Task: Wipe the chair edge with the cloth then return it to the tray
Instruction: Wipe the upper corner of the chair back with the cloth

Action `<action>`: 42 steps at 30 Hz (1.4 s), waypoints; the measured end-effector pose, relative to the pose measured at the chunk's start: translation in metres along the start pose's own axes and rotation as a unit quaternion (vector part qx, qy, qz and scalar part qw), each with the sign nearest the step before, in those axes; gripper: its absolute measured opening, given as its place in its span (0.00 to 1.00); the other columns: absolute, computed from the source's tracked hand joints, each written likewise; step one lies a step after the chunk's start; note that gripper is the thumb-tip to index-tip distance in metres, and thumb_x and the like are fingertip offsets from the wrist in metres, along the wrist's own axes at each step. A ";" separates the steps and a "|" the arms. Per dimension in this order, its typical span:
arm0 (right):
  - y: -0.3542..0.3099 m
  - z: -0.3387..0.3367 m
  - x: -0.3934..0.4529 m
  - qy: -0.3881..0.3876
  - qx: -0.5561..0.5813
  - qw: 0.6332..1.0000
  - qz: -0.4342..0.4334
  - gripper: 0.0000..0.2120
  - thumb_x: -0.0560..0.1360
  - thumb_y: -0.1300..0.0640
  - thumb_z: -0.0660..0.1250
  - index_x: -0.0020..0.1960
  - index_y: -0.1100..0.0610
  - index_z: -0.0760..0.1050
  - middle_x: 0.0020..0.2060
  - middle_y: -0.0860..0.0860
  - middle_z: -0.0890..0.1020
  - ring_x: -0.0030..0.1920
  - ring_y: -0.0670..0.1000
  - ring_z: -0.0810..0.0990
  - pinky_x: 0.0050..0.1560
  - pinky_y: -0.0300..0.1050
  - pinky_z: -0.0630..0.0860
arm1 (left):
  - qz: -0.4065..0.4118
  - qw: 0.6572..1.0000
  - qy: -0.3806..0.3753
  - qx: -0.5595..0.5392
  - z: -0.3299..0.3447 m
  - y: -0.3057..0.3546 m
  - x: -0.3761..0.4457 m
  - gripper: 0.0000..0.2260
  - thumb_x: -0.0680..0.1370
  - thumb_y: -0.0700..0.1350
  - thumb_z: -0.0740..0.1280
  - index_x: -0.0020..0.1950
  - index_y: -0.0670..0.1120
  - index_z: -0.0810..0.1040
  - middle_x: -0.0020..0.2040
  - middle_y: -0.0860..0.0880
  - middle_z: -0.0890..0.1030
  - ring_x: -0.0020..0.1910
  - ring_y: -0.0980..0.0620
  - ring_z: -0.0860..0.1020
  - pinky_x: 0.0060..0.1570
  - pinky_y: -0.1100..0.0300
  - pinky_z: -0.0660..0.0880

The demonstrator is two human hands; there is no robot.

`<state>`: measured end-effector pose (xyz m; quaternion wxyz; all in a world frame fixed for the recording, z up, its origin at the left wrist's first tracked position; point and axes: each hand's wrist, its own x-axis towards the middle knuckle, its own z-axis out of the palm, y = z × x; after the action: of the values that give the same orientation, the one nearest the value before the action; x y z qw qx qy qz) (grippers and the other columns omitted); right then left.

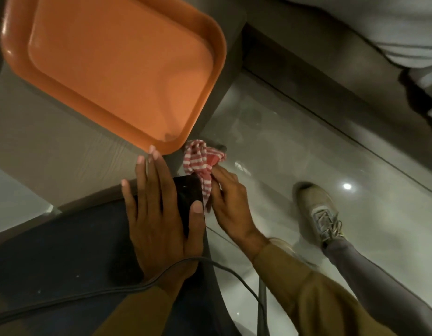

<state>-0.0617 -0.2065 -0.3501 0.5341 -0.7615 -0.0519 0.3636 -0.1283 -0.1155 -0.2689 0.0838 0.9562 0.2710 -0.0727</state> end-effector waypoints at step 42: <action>0.005 0.008 -0.018 0.035 0.052 0.998 -0.021 0.11 0.84 0.58 0.63 0.61 0.49 0.82 0.44 0.40 0.80 0.47 0.52 0.83 0.45 0.52 0.85 | -0.002 1.000 0.007 0.001 -0.003 0.003 0.001 0.37 0.86 0.62 0.43 0.87 0.38 0.56 0.88 0.42 0.59 0.89 0.43 0.54 0.88 0.38 0.50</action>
<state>-0.0815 -0.2115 -0.3467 0.5819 -0.7437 -0.0299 0.3278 -0.1254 -0.1165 -0.2654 0.0810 0.9562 0.2732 -0.0663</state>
